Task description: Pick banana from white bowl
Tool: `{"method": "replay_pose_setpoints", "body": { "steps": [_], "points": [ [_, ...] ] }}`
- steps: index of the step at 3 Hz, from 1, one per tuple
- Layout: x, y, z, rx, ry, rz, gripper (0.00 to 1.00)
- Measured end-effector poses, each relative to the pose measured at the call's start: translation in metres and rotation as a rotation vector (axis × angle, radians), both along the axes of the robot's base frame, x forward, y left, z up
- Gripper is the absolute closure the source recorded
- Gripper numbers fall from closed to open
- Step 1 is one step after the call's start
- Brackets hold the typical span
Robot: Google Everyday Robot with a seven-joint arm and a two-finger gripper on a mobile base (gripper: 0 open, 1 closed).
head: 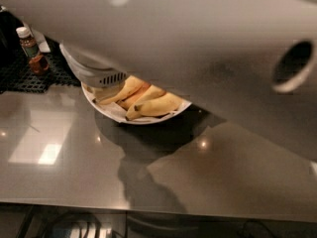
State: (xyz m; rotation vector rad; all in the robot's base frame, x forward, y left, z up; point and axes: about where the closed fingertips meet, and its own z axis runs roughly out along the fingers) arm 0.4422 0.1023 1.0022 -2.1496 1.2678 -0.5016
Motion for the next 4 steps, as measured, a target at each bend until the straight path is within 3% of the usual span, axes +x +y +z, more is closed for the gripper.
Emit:
{"method": "replay_pose_setpoints", "body": {
  "steps": [1, 2, 3, 4],
  "points": [
    [0.000, 0.000, 0.000, 0.002, -0.006, -0.001, 1.00],
    [0.000, -0.002, -0.002, 0.042, -0.055, -0.004, 1.00],
    [0.008, -0.090, 0.007, 0.164, -0.195, -0.198, 1.00],
    [0.006, -0.117, 0.016, 0.245, -0.270, -0.247, 1.00]
  ]
}}
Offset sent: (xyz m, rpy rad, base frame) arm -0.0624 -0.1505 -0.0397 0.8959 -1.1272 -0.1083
